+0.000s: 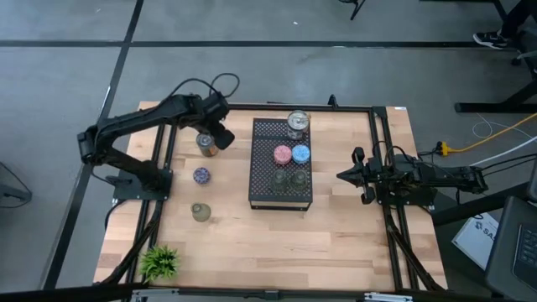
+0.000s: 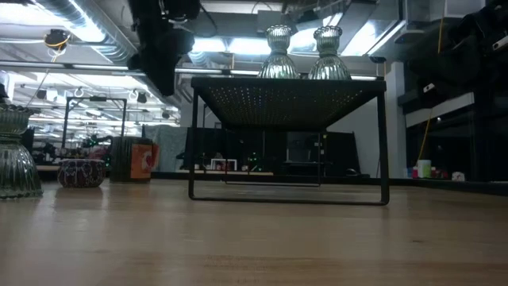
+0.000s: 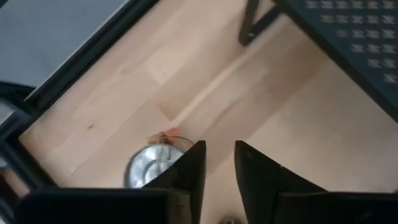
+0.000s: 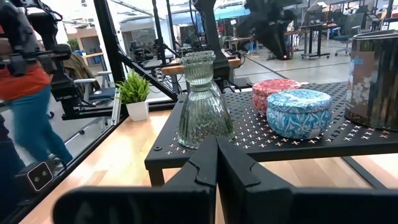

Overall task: Pick & Place candle stick holders
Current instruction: Put the orange scented candle on the shelf aligned with the other brown scented candle

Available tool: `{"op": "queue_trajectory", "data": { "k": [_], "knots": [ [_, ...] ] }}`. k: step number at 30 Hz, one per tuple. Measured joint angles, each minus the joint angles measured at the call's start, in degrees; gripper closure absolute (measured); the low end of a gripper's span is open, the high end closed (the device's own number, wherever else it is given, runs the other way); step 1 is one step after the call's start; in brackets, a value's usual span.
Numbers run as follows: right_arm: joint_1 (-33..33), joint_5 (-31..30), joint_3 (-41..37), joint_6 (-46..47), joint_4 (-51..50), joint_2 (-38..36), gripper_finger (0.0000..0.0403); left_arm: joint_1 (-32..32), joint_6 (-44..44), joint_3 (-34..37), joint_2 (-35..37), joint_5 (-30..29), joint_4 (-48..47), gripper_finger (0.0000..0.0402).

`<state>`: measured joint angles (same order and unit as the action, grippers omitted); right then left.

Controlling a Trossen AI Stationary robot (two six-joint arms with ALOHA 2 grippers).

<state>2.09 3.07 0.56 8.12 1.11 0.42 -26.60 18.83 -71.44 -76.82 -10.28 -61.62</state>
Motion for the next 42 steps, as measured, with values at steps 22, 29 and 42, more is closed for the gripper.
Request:
{"op": "queue_trajectory", "data": {
  "k": [22, 29, 42],
  "knots": [
    [-0.02, 0.02, 0.0, 0.01, 0.0, 0.0, 0.0398, -5.43, 15.42, 0.04, -3.33, -0.24, -12.18, 0.0076],
    [0.0, 0.01, 0.0, 0.01, 0.01, -0.01, 0.0398, -7.73, 14.73, 0.04, -3.69, 1.08, -11.97, 0.0029],
    [-0.02, 0.02, 0.0, 0.02, 0.02, 0.0, 0.0398, -8.09, 14.4, 0.04, -3.89, 0.55, -11.93, 0.0003]
  ]
}}
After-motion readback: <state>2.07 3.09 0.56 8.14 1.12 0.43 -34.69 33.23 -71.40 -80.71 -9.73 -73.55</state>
